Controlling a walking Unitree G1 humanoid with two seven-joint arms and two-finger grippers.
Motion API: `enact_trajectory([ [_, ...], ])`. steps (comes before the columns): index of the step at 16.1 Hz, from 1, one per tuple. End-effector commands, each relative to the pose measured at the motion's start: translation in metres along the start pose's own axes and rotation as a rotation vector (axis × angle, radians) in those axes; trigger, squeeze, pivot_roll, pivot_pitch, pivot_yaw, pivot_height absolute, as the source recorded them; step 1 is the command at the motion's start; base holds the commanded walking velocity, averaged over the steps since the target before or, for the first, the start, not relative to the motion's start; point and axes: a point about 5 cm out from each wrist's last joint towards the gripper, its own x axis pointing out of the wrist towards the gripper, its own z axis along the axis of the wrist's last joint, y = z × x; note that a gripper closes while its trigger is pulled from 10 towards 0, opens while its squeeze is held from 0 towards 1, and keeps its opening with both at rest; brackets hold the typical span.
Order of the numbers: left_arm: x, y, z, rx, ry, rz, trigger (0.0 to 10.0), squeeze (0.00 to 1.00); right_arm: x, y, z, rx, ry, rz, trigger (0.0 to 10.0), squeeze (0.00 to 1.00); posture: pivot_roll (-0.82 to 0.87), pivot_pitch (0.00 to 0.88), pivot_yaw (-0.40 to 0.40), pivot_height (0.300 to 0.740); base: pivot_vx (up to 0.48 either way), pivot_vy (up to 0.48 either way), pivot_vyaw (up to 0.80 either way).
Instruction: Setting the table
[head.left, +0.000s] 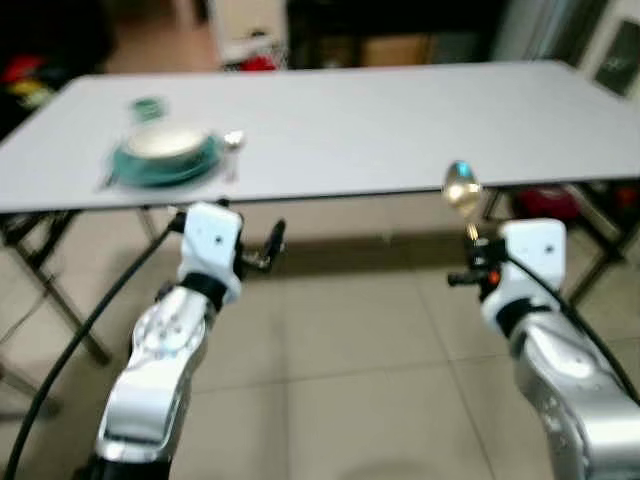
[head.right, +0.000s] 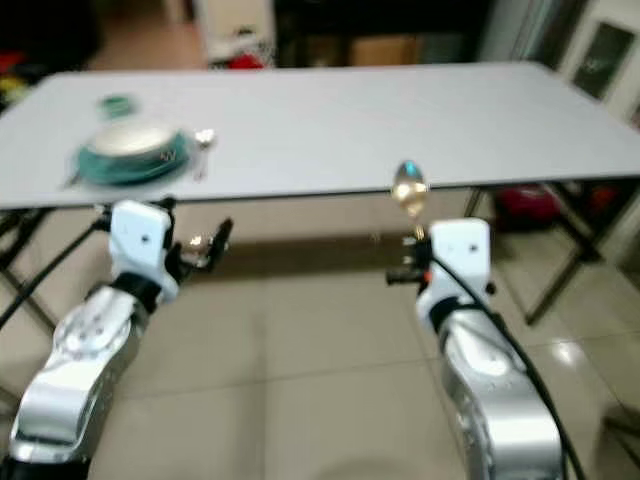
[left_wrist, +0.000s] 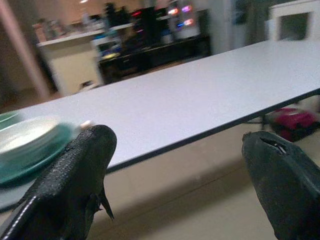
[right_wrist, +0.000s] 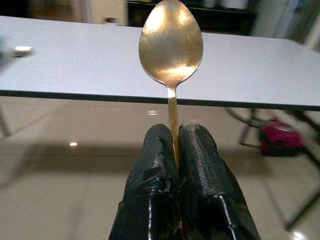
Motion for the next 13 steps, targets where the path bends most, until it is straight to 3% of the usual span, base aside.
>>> enact_trajectory([
  [1, 0.0014, -0.0062, 0.0021, -0.005, -0.009, -0.025, 10.0, 0.0, -0.0026, -0.0045, 0.0011, -0.026, -0.01, -0.013, 10.0, 0.0, 0.03, 0.0, 0.055, 0.74, 0.371, 0.0, 0.0],
  [9, -0.0003, -0.0087, -0.0014, -0.014, 0.002, -0.028, 10.0, 0.0, -0.0034, -0.0024, -0.0006, -0.029, -0.006, 0.028, 10.0, 0.0, 0.03, 0.0, 0.053, 0.74, 0.373, 0.0, 0.0],
  [13, -0.0006, -0.0031, -0.0042, -0.034, 0.01, 0.005, 10.0, 0.0, -0.0042, -0.0016, -0.004, 0.018, 0.009, 0.057, 10.0, 0.0, 0.03, 0.0, 0.05, 0.74, 0.375, 0.0, 0.0],
])
